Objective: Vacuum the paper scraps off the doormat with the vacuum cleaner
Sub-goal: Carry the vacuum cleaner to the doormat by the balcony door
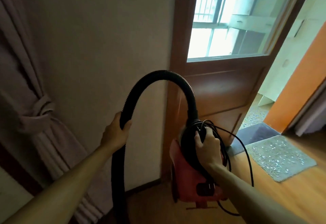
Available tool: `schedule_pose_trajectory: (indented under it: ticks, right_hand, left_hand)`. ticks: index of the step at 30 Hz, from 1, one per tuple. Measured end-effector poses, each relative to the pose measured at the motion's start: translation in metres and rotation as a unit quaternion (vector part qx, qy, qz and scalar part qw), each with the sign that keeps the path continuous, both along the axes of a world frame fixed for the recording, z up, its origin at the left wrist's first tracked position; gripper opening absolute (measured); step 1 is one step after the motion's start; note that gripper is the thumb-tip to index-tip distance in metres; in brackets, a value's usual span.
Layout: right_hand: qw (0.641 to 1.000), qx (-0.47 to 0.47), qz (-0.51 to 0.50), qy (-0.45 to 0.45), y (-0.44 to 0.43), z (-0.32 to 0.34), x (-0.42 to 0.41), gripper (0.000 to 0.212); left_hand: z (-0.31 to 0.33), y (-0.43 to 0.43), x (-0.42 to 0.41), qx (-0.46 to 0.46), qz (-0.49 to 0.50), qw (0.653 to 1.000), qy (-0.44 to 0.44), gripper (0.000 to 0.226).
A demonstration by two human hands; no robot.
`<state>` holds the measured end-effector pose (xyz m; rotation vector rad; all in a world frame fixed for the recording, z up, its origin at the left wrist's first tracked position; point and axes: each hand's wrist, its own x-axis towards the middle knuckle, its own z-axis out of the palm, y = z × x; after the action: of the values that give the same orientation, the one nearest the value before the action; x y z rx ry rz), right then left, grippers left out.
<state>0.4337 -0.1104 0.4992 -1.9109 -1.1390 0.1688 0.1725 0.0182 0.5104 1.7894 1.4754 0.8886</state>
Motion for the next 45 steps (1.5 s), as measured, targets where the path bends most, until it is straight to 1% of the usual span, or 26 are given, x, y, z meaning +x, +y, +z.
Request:
schedule_pose_trajectory:
  ticks: [3,9,13,17,22,26,30,35,39,45]
  right_hand:
    - [0.999,0.028,-0.029,-0.016,-0.005,0.028,0.035,0.025]
    - [0.995,0.059,-0.077,-0.018,-0.013,0.076,0.107,0.023]
    - [0.99,0.07,-0.116,-0.029,-0.026,0.104,0.159,0.023]
    - [0.984,0.073,-0.162,-0.02,-0.049,0.133,0.207,0.027]
    - [0.975,0.076,-0.205,-0.032,-0.085,0.166,0.263,0.032]
    - [0.964,0.089,-0.246,-0.051,-0.115,0.183,0.305,0.029]
    - [0.951,0.092,-0.288,-0.064,-0.14,0.198,0.341,0.03]
    - [0.936,0.091,-0.333,-0.075,-0.158,0.206,0.385,0.037]
    - [0.923,0.087,-0.367,-0.079,-0.161,0.205,0.424,0.035]
    - [0.898,0.097,-0.423,-0.071,-0.155,0.213,0.476,0.033]
  left_hand:
    - [0.031,0.002,0.042,0.011,-0.008,1.0,0.002,0.046]
    - [0.086,0.008,0.129,0.044,-0.033,0.998,0.005,0.038]
    - [0.118,0.006,0.191,0.08,-0.052,0.995,0.023,0.042]
    - [0.144,-0.003,0.256,0.09,-0.078,0.992,0.036,0.046]
    - [0.181,-0.025,0.329,0.103,-0.113,0.988,0.029,0.04]
    - [0.207,-0.043,0.38,0.111,-0.133,0.985,0.028,0.039]
    - [0.224,-0.062,0.426,0.125,-0.187,0.974,0.011,0.04]
    - [0.234,-0.067,0.485,0.124,-0.243,0.962,-0.007,0.039]
    - [0.231,-0.058,0.538,0.122,-0.283,0.951,-0.004,0.038]
    - [0.238,-0.029,0.627,0.134,-0.36,0.923,0.024,0.042]
